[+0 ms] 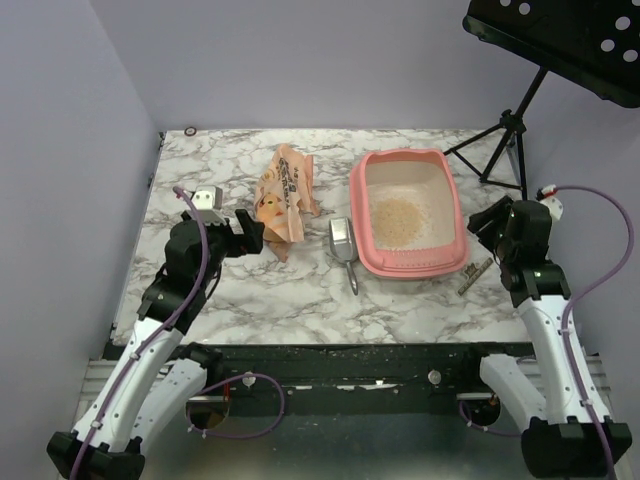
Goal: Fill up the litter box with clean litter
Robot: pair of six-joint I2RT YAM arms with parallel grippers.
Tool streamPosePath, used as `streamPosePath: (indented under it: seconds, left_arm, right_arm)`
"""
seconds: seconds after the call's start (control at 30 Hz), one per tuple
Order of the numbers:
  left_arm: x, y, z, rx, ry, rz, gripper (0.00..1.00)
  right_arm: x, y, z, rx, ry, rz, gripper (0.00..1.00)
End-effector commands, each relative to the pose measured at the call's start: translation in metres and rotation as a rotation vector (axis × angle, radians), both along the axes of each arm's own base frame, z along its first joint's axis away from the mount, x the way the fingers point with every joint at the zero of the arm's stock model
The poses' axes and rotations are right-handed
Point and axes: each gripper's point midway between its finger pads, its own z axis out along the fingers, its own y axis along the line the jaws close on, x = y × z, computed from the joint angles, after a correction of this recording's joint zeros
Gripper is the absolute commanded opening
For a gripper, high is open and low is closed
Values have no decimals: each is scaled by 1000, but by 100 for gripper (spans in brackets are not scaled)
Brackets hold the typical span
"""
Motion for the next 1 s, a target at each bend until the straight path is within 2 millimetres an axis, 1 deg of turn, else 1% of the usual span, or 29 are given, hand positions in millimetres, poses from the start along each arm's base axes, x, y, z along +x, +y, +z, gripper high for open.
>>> streamPosePath:
  seconds: [0.0,0.03,0.1,0.17,0.27,0.37,0.47,0.53,0.57,0.67,0.73,0.87,0.97]
  left_arm:
    - [3,-6,-7,-7,30,-23,99]
    - [4,-6,-10,-5,39,-24,99]
    - [7,-7,-13,-1,52,-25,99]
    - [9,-8,-17,3,69,-28,99]
    - [10,-15,-20,-2,77,-59,99]
    - [11,-19,-16,-16,58,-85,99]
    - [11,-18,-17,-10,59,-83,99]
    - [11,-17,-19,-5,60,-81,99]
    - [11,-17,-19,-3,58,-84,99]
    - [12,-19,-18,-7,48,-94,99]
    - [12,-22,-19,-11,53,-109,99]
    - [13,-23,-20,-14,57,-116,99]
    - [13,-24,-20,-15,58,-121,99]
  right_arm:
    - [14,52,56,-57,-117,239,64]
    - [16,64,64,-62,-131,279,64]
    - [23,95,79,-80,-162,392,64]
    - [31,121,88,-101,-167,478,64]
    - [43,170,99,-95,-191,638,64]
    - [56,223,100,-44,-199,810,64]
    - [77,265,94,36,-178,917,64]
    - [90,287,92,74,-174,954,64]
    - [96,299,94,84,-189,972,64]
    - [105,335,88,148,-168,1057,64]
    - [107,356,77,203,-131,1100,64]
    - [104,387,61,330,-103,1161,64]
    - [99,399,47,404,-76,1183,64]
